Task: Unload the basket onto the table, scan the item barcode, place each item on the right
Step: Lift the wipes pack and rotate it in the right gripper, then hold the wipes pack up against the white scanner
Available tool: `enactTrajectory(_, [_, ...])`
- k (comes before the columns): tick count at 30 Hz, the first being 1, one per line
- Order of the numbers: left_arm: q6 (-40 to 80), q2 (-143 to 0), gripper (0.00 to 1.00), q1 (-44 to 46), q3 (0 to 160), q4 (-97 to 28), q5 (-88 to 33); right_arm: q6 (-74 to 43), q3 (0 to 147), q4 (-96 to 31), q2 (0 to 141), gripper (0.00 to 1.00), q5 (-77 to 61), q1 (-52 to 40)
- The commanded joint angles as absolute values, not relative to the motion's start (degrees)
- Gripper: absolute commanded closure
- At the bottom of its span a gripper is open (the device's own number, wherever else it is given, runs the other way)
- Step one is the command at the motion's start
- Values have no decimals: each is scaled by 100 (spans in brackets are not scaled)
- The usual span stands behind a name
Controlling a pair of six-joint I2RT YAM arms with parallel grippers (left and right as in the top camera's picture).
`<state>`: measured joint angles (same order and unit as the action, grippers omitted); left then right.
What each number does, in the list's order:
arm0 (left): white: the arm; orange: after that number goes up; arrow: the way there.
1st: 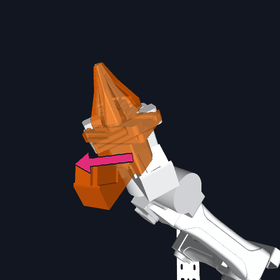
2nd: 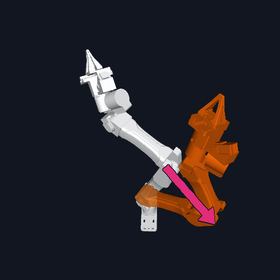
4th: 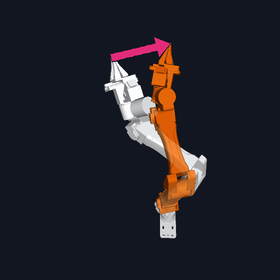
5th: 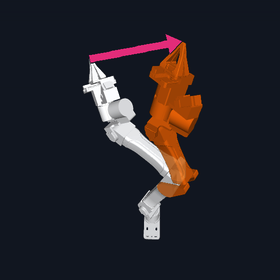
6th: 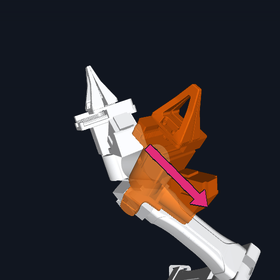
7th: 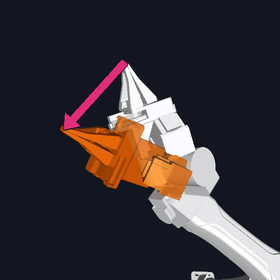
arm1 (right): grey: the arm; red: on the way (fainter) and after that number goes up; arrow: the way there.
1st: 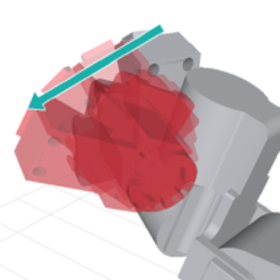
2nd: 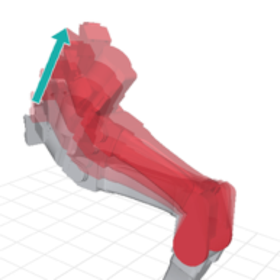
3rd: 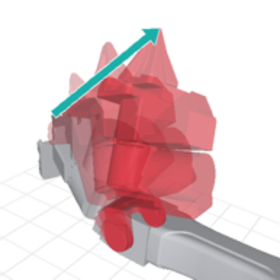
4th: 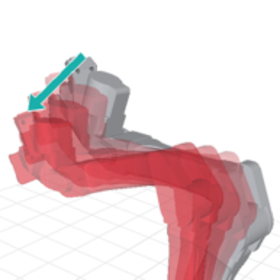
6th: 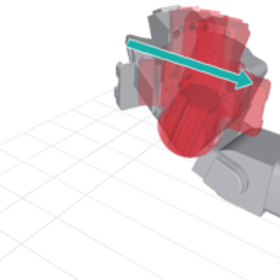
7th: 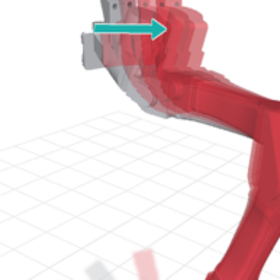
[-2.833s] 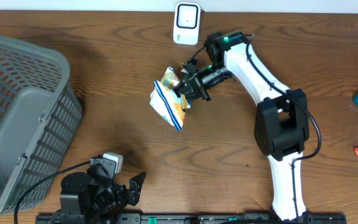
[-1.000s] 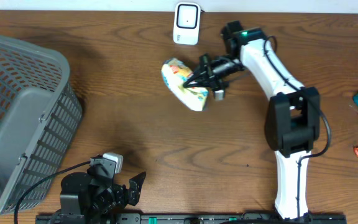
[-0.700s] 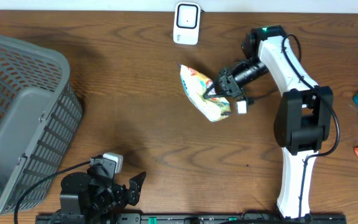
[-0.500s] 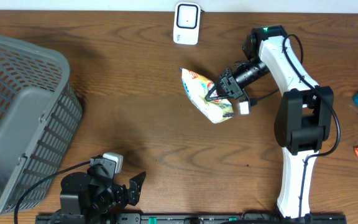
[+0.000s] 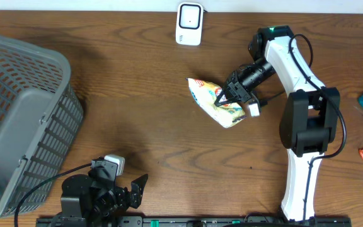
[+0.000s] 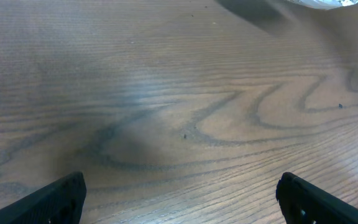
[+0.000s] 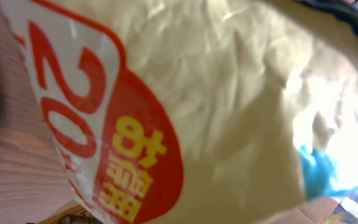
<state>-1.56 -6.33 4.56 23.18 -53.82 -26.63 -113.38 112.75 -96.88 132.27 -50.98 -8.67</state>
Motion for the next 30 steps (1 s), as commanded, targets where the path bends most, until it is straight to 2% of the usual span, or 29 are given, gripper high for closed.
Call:
enactTrajectory(1, [-213,-615,2,447,2368,-5398,-2633,-11609,11266,-9723,13131,99,-5461,-919])
enactTrajectory(2, [-213,-615,2,447,2368,-5398,-2635,-11142,11266,-9590,13131,99,-5474,-921])
enactTrajectory(5, [-213,-615,2,447,2368,-5398,-2633,-8440,11266,-8960,13131,99,-5435,-926])
enactTrajectory(7, [-213,-615,2,447,2368,-5395,-2635,-7155,11266,-8416,13131,99,-5627,-926])
enactTrajectory(10, [-213,-615,2,447,2368,-5398,-2635,-5986,11271,-8337,13124,99,-5376,-926])
enactTrajectory(13, [-213,-615,2,447,2368,-5398,-2635,-5251,11275,-8399,13087,99,-4088,-958])
enactTrajectory(15, [-213,-615,2,447,2368,-5398,-2635,-4344,11279,-8189,13061,99,-3297,-1046])
enactTrajectory(19, [-213,-615,2,447,2368,-5398,-2633,-384,11281,-8221,13050,99,-3050,-1323])
enactTrajectory(22, [-213,-615,2,447,2368,-5398,-2633,1892,11275,-8407,13050,99,-2991,-1509])
enactTrajectory(24, [-213,-615,2,447,2368,-5398,-2633,2482,11273,-8379,13050,99,-2995,-1621])
enactTrajectory(28, [-213,-615,2,447,2368,-5398,-2633,2580,11277,-7867,13050,99,-3006,-1822])
enactTrajectory(30, [-213,-615,2,447,2368,-5398,-2633,2593,11310,-7625,13026,99,-3437,-1868])
